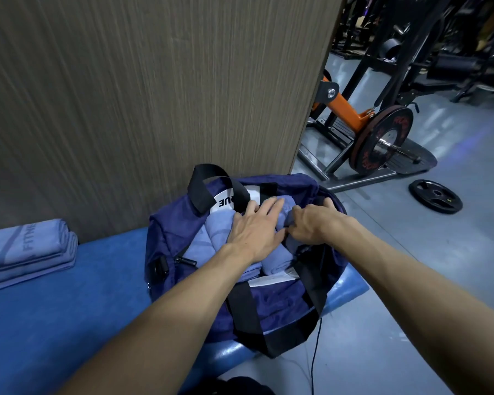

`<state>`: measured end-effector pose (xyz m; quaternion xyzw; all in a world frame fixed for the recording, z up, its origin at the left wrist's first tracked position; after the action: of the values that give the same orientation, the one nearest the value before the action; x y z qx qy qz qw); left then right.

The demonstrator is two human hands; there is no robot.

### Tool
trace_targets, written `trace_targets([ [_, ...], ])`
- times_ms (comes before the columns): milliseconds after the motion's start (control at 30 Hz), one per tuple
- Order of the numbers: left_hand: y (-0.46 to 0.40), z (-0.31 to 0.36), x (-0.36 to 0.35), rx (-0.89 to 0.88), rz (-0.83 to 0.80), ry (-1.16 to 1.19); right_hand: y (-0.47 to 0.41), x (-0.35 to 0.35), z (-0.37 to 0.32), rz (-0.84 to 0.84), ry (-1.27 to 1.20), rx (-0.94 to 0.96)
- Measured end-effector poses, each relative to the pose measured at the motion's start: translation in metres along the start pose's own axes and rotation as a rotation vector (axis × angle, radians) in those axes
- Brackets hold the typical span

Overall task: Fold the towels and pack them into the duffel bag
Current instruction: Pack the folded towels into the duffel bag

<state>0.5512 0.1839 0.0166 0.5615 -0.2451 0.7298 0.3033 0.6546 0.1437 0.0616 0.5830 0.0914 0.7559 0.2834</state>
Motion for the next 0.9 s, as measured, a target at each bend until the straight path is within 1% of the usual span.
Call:
trace_targets([
  [67,0.003,-0.001,0.0,0.007,0.036,-0.008,0.008,0.001,0.001,0.031,0.046,0.007],
  [100,0.003,-0.002,0.0,0.008,0.028,-0.024,0.012,0.002,0.0,0.062,0.084,0.025],
  [200,-0.002,0.0,-0.002,0.007,-0.062,-0.055,0.022,0.008,-0.003,0.176,0.189,0.104],
  [300,-0.008,0.003,0.0,0.023,-0.133,-0.068,0.027,0.011,0.002,0.293,0.191,0.182],
  [400,-0.011,0.006,0.003,0.041,-0.193,-0.081,0.03,0.005,0.014,0.356,0.112,0.298],
  [433,-0.011,0.007,0.003,0.05,-0.212,-0.1,0.031,0.003,0.019,0.358,0.054,0.331],
  [533,-0.014,0.012,0.005,0.069,-0.26,-0.161,0.034,0.002,0.031,0.397,-0.234,0.386],
  [567,-0.015,0.014,0.004,0.076,-0.271,-0.173,0.035,0.002,0.033,0.419,-0.275,0.394],
  [667,-0.015,0.02,0.005,0.094,-0.295,-0.22,0.033,-0.001,0.027,0.47,-0.205,0.408],
  [800,-0.014,0.031,0.008,0.104,-0.361,-0.341,0.045,0.029,0.031,0.671,-0.279,0.444],
  [833,-0.015,0.035,0.008,0.093,-0.373,-0.357,0.05,0.037,0.035,0.696,-0.245,0.444],
  [900,-0.019,0.04,0.01,0.056,-0.36,-0.354,0.055,0.044,0.039,0.647,-0.061,0.436],
])
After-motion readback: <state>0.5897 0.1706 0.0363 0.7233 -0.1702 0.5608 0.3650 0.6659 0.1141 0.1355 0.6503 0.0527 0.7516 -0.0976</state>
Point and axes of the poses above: each hand's wrist, its own y-axis away from the middle knuckle, its own x-axis out of the back of the hand, z = x × y, the point moved 6 cm from there along -y, towards the middle knuckle, and after that the axes turned 4 degrees about -z, right-handed, at the moved point
